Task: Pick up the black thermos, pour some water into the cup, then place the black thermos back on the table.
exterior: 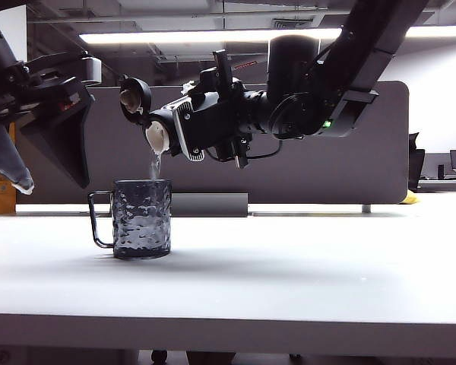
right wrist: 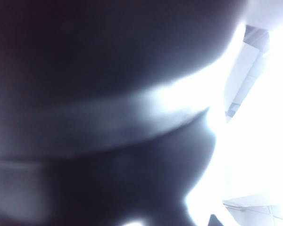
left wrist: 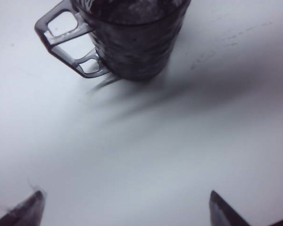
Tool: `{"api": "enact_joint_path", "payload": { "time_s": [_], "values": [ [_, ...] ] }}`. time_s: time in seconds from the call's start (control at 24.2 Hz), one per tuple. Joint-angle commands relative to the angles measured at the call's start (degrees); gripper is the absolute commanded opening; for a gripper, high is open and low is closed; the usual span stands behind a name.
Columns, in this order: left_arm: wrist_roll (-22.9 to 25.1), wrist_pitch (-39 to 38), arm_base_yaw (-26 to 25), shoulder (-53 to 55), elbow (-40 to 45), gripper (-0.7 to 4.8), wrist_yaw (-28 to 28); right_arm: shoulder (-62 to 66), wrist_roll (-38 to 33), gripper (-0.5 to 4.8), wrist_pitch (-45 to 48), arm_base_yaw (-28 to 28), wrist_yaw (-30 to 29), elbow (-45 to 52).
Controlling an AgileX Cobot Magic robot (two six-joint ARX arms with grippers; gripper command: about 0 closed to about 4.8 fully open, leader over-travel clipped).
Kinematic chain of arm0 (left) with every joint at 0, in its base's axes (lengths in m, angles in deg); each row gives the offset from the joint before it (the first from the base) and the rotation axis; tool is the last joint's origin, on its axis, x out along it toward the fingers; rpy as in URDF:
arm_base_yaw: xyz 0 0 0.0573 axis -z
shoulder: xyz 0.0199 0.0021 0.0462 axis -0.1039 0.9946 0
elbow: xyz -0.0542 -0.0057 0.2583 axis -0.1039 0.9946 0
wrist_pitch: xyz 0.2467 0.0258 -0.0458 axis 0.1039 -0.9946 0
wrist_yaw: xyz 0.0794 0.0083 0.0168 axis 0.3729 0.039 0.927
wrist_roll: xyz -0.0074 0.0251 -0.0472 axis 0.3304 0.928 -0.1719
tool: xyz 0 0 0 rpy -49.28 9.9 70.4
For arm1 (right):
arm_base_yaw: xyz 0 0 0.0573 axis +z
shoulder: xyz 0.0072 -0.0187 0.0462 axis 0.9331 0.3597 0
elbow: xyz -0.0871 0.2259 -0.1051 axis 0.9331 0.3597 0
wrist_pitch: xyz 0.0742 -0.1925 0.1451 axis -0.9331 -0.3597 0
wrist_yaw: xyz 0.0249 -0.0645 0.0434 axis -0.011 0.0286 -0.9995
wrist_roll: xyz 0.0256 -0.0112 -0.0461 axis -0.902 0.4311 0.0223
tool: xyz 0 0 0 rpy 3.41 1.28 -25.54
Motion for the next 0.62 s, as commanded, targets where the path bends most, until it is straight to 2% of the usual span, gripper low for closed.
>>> {"api": "enact_joint_path", "payload": {
  "time_s": [0.04,0.5,0.62],
  "values": [
    [0.24,0.07,0.11,-0.11,-0.20,4.79,-0.17,-0.87,-0.11,0.64,3.41,0.42,0.04,-0.61],
    [0.24,-0.33,0.11,-0.11,-0.20,4.79,-0.07,-0.87,-0.13,0.65,2.27,0.61,-0.20,-0.59],
    [0.26,-0.33,0.11,-0.11,-0.20,4.79,-0.07,-0.85,-4.31,0.64,-0.55,0.85,0.09,-0.28]
  ]
}}
